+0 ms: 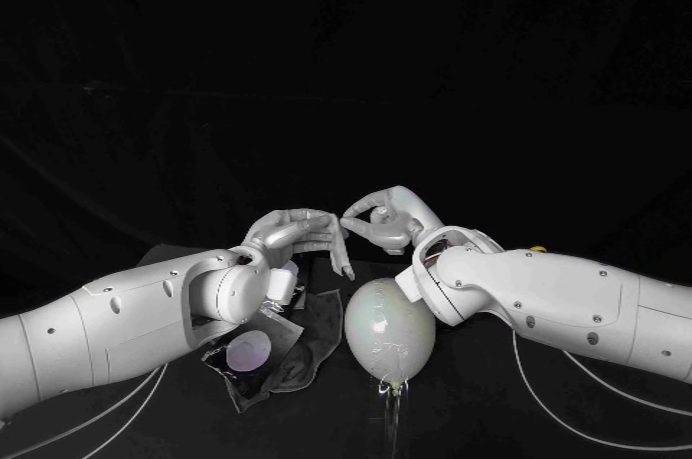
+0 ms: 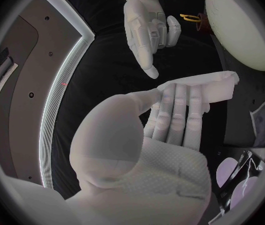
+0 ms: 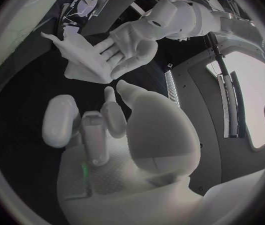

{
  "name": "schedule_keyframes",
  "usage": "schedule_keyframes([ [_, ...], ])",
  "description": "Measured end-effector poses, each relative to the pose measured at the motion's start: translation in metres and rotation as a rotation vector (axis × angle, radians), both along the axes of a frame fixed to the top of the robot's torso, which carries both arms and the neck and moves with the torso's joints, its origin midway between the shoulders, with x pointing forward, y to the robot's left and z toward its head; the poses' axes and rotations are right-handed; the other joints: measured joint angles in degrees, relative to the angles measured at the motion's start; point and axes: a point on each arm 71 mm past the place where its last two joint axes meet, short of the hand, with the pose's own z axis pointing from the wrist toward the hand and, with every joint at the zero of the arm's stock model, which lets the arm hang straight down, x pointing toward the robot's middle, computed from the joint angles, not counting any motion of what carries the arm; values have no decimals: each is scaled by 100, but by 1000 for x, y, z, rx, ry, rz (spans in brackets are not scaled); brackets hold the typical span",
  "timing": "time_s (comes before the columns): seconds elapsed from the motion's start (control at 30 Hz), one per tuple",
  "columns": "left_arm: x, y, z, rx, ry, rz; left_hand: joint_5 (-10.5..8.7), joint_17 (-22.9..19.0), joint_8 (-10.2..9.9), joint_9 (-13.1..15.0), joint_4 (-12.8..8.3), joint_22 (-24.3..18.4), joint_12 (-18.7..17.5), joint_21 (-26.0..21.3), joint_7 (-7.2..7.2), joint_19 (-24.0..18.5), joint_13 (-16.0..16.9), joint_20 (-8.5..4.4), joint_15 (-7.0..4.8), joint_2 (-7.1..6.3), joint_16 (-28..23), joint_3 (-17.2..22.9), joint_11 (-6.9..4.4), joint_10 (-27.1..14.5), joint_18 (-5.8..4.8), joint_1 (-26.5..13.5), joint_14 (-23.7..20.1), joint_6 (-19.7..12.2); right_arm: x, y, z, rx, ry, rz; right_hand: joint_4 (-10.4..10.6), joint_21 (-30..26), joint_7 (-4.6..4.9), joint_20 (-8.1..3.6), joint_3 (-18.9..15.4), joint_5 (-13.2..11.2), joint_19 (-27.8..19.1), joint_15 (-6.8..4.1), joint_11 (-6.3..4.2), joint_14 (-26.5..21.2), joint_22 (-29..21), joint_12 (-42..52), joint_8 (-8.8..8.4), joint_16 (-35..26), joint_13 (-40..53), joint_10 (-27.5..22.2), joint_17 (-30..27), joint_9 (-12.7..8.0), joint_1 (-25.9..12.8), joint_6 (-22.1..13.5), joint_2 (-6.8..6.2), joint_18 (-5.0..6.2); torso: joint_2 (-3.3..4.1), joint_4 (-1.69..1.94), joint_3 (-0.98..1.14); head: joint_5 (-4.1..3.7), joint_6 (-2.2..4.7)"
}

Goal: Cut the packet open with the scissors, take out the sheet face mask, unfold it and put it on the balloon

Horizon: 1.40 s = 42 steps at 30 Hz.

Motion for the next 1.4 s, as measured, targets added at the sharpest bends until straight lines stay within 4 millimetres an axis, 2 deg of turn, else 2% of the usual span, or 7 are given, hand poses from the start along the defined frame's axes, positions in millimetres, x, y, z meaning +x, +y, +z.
schedule_keyframes([
  [0.2, -1, -1, 0, 2, 2, -1, -12, 0, -15, 0, -13, 12, -21, 27, -2, 0, 0, 0, -3, -1, -25, 13, -9, 9, -1, -1, 12, 5, 2, 6, -1, -15, -9, -21, 85, 0, 28, 0, -116, 0, 0, 0, 12, 0, 2, 0, -82, 0, 0, 30, -6, -55, -102, -28, -102, -1, 3, 1, -1, 9, -4],
  [0.57, -2, -3, 0, 2, 2, -4, 7, -5, -45, 0, -29, 42, -63, 77, -16, -23, -1, -22, -22, -2, -48, 29, -9, 50, -3, -1, 32, 23, 4, 10, -6, -47, 2, -55, 148, 0, 29, 1, -210, 0, -1, 1, 34, -1, 0, -1, -103, -3, -5, 8, -17, -68, -159, -29, -159, -2, 3, -7, 1, 13, -12],
  [0.9, -3, -4, 0, 2, 1, -8, 7, -5, -69, 0, -29, 53, -63, 77, 1, -23, -1, -21, -3, -10, -83, 29, -9, 50, -6, -9, 53, 41, 5, 12, -7, -64, 6, -67, 181, -1, 28, 1, -243, 0, -2, 1, 33, -1, -2, -2, -103, -15, -17, 7, -12, -69, -159, -29, -158, -3, 3, -7, 3, 0, -9],
  [1.03, -3, -5, 1, 2, 2, -10, 7, -5, -87, 0, -29, 57, -63, 111, -19, -22, -1, -21, -3, -18, -83, 29, -9, 50, -7, -18, 52, 61, 5, 14, -7, -65, 4, -68, 196, -1, 48, 1, -258, 0, -3, 1, 33, -1, -1, -3, -103, -19, -17, 7, -12, -69, -189, -8, -128, -3, 3, -4, 3, -1, -9],
  [1.23, -4, -6, 1, 4, 3, -13, 7, -5, -76, 0, -44, 69, -95, 112, -19, -22, -1, -21, -2, -25, -107, 13, -9, 49, -43, -24, 52, 61, 5, 16, -7, -63, 0, -68, 212, 68, -24, 23, -273, 0, 18, 1, 0, -1, 1, 63, -93, 24, -16, 39, -12, -71, -177, 128, -116, -4, 2, -1, 4, 2, -20],
  [1.33, -4, -6, 0, 5, 3, -14, 5, -5, -76, 0, -60, 78, -95, 111, -20, -44, -1, -42, -15, -25, -107, 30, -8, 49, -45, -25, 66, 60, 5, 16, -7, -61, -1, -70, 212, 112, -59, -4, -273, -1, 44, -13, -34, -12, 1, 90, -52, 25, -14, 73, -12, -57, -105, 203, -45, -5, 1, -2, 4, 5, -21],
  [1.4, -4, -6, 0, 5, 3, -14, 5, -5, -76, 0, -61, 79, -95, 118, -20, -44, -1, -42, -17, -32, -117, 30, -8, 49, -45, -32, 68, 60, 5, 16, -7, -61, -3, -71, 186, 152, -91, -28, -248, -1, 69, -44, -63, 1, 2, 138, -3, 25, -13, 102, -12, -41, -13, 278, 47, -5, 1, -3, 4, 8, -21],
])
